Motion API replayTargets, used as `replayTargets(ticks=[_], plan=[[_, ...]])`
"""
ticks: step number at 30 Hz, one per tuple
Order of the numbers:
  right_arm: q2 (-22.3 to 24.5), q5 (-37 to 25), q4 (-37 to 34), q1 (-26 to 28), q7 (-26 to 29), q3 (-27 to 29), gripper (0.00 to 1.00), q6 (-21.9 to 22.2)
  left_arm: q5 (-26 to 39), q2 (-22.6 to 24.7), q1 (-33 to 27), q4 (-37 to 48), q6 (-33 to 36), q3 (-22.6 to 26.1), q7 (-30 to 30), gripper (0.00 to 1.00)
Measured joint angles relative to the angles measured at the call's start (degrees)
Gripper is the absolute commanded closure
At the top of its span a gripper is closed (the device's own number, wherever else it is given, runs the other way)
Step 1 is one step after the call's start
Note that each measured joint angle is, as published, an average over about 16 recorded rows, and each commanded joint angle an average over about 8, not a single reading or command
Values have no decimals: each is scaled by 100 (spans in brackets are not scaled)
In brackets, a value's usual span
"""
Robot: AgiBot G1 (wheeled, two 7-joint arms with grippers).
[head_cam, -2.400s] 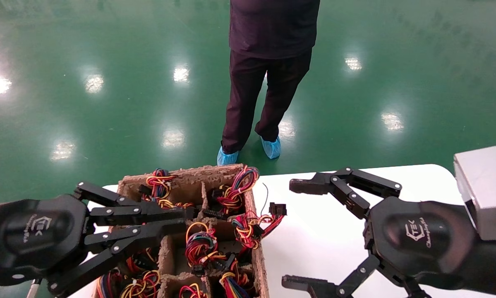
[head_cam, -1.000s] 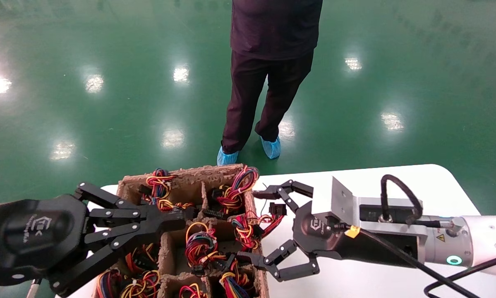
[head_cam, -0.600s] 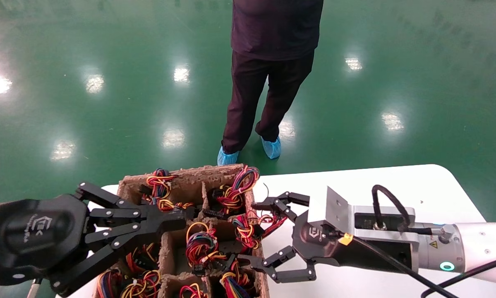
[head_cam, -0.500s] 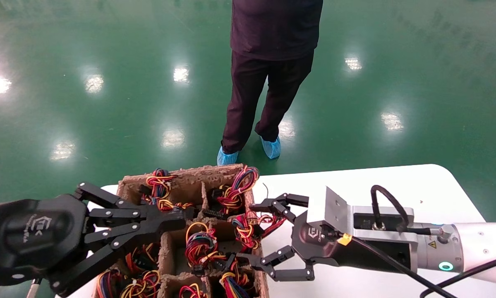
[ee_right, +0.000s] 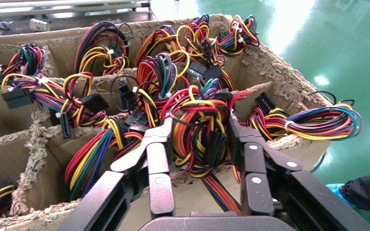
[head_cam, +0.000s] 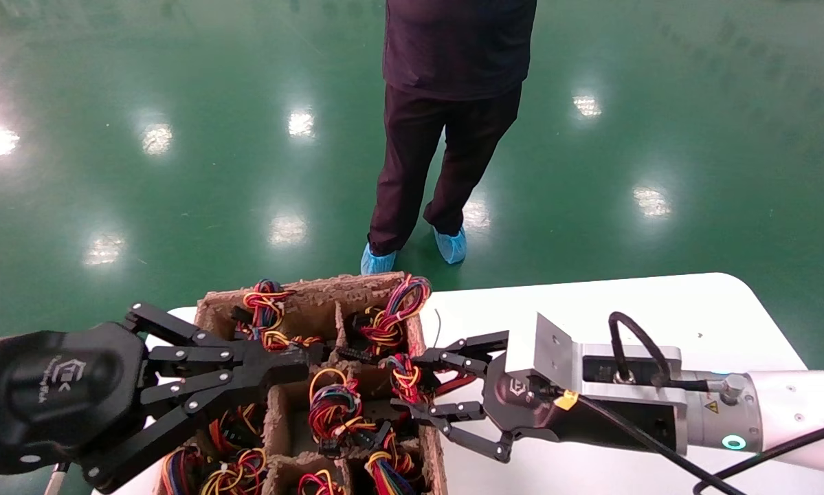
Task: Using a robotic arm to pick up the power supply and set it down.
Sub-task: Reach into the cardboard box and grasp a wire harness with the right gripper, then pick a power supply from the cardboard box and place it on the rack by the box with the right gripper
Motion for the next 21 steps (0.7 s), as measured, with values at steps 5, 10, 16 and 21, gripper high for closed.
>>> replayTargets(ticks=[5, 10, 16, 21], plan=[[-6, -26, -2, 7, 1, 0, 100, 37, 0, 0, 0, 0, 0, 0, 0, 100], [11, 1, 12, 15, 40, 17, 100, 44, 0, 0, 0, 0, 0, 0, 0, 100], [77, 77, 100, 37, 125, 60, 100, 16, 0, 0, 0, 0, 0, 0, 0, 100], [164, 179, 247, 70, 236, 119, 100, -17, 0, 0, 0, 0, 0, 0, 0, 100]])
